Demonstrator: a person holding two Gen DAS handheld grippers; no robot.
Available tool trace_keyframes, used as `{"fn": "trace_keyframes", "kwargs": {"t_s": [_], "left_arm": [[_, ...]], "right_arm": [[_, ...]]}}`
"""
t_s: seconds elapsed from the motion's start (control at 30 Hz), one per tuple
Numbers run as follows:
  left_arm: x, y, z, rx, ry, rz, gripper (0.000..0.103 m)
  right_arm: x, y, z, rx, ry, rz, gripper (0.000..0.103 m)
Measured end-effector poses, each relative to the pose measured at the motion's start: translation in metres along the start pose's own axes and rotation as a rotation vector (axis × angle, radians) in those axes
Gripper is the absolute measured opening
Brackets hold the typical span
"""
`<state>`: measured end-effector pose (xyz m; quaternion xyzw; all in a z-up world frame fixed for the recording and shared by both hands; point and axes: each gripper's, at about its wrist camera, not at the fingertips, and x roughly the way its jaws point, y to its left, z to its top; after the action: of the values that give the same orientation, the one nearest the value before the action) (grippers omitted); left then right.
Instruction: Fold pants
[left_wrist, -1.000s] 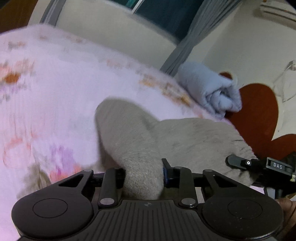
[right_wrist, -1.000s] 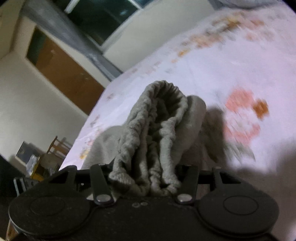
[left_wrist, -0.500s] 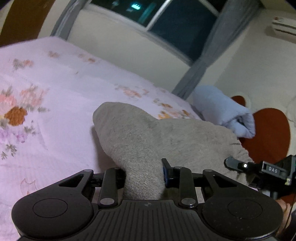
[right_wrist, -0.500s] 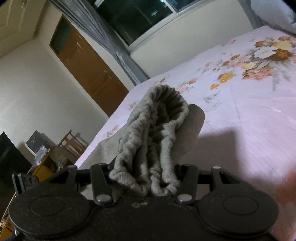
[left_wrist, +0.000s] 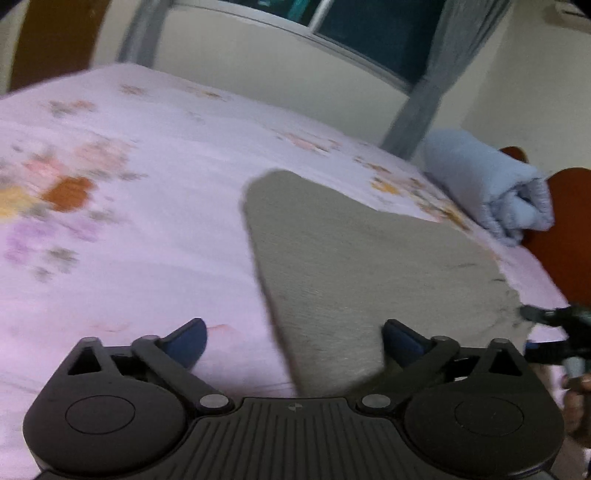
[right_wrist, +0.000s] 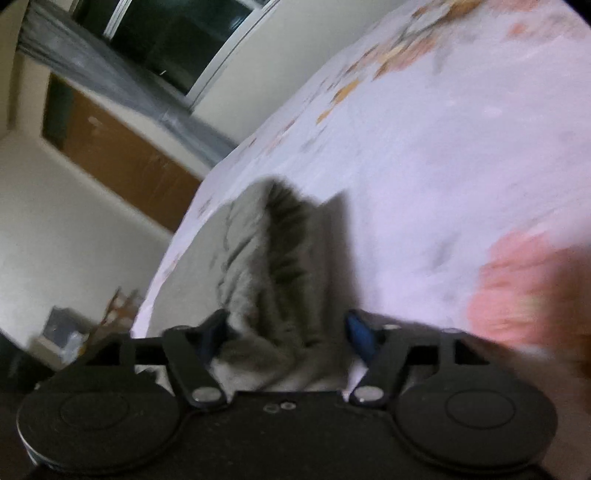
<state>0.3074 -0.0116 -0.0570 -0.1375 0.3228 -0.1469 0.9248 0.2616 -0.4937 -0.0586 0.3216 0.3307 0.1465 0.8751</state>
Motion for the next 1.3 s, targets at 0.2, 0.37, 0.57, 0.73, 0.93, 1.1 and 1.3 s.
{"fn": "trace_keyframes", "kwargs": {"t_s": [0.2, 0.37, 0.57, 0.73, 0.93, 1.1, 1.3], "left_arm": [[-0.024, -0.031, 0.022, 0.047, -0.151, 0.128, 0.101], [-0.017, -0.056, 0.019, 0.108, -0.162, 0.333, 0.101], [-0.006, -0.03, -0.011, 0.09, -0.086, 0.373, 0.103], [-0.051, -0.015, -0.022, -0.014, -0.138, 0.336, 0.103], [-0.05, 0.003, -0.051, -0.343, -0.096, 0.005, 0.103], [-0.017, 0.011, -0.046, -0.463, -0.039, -0.069, 0.103], [0.001, 0.002, -0.035, -0.443, 0.017, -0.104, 0.058]], "right_arm": [[-0.015, 0.077, 0.003, -0.321, -0.128, -0.174, 0.075], [0.037, 0.156, -0.013, -0.696, -0.219, -0.422, 0.084], [0.086, 0.143, -0.02, -0.77, -0.083, -0.565, 0.084], [0.014, 0.11, -0.011, -0.465, -0.211, -0.372, 0.08], [-0.019, 0.053, -0.037, -0.05, -0.054, -0.059, 0.082], [0.001, 0.024, -0.055, 0.2, 0.049, 0.027, 0.083], [0.016, 0.024, -0.053, 0.257, 0.029, 0.033, 0.088]]}}
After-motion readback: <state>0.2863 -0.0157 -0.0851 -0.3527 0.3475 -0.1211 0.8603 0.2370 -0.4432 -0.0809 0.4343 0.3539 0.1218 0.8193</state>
